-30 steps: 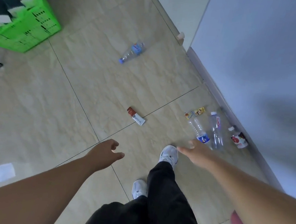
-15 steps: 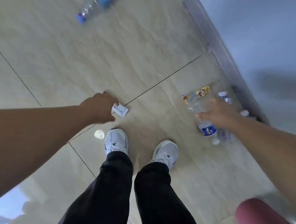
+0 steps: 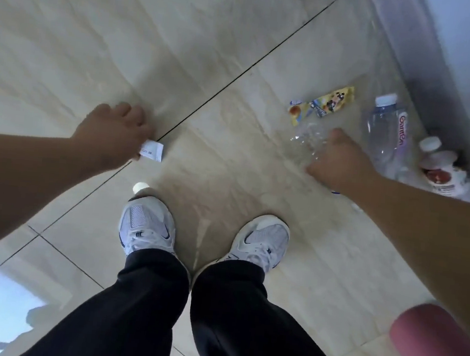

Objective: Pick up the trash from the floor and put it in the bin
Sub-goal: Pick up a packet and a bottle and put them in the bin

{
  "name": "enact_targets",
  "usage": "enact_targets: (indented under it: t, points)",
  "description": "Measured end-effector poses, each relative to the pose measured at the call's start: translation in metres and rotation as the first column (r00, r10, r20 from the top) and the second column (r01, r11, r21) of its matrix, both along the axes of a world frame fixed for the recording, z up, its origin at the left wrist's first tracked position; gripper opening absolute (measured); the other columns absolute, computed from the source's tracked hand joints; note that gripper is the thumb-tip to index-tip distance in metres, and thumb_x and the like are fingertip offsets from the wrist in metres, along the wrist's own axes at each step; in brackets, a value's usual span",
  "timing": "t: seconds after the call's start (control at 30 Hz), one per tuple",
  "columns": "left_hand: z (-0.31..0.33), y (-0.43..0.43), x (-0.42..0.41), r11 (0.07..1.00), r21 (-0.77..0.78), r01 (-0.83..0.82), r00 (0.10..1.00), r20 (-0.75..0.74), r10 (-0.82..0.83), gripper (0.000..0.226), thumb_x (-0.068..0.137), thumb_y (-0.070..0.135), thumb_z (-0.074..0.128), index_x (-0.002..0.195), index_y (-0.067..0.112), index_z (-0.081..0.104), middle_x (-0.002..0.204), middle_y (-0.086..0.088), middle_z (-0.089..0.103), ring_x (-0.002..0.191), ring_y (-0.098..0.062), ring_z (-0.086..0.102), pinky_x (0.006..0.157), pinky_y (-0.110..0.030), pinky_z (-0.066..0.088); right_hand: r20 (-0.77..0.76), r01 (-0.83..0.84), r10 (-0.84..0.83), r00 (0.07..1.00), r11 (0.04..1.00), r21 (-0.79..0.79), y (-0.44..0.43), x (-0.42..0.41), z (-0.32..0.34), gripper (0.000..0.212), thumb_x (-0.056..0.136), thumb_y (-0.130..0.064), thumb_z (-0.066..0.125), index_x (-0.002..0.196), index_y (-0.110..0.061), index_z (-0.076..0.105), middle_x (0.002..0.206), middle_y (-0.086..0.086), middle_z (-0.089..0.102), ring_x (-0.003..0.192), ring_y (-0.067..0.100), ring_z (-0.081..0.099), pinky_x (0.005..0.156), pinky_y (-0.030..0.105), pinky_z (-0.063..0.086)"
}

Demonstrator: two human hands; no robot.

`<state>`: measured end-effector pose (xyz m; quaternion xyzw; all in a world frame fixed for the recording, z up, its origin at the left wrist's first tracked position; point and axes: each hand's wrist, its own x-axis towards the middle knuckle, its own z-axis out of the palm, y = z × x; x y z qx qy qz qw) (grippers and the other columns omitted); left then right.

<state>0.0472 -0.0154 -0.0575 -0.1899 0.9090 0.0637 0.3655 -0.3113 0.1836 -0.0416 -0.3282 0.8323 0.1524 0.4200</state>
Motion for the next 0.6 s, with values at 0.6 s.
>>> enact_targets:
  t: [0.6]
  points:
    - [0.004, 0.017, -0.090, 0.075, 0.560, -0.825, 0.215, 0.189, 0.958, 0.028, 0.085, 0.043, 0.070, 0.092, 0.017, 0.064, 0.073, 0.000, 0.071, 0.047, -0.016, 0.056, 0.032, -0.018, 0.040, -0.039, -0.142, 0.140, 0.989, 0.988, -0.064, -0.054, 0.007, -0.010, 0.080, 0.073, -0.047, 0.081, 0.135, -0.026, 0.034, 0.131, 0.021, 0.043, 0.119, 0.045, 0.046, 0.101, 0.051, 0.037]
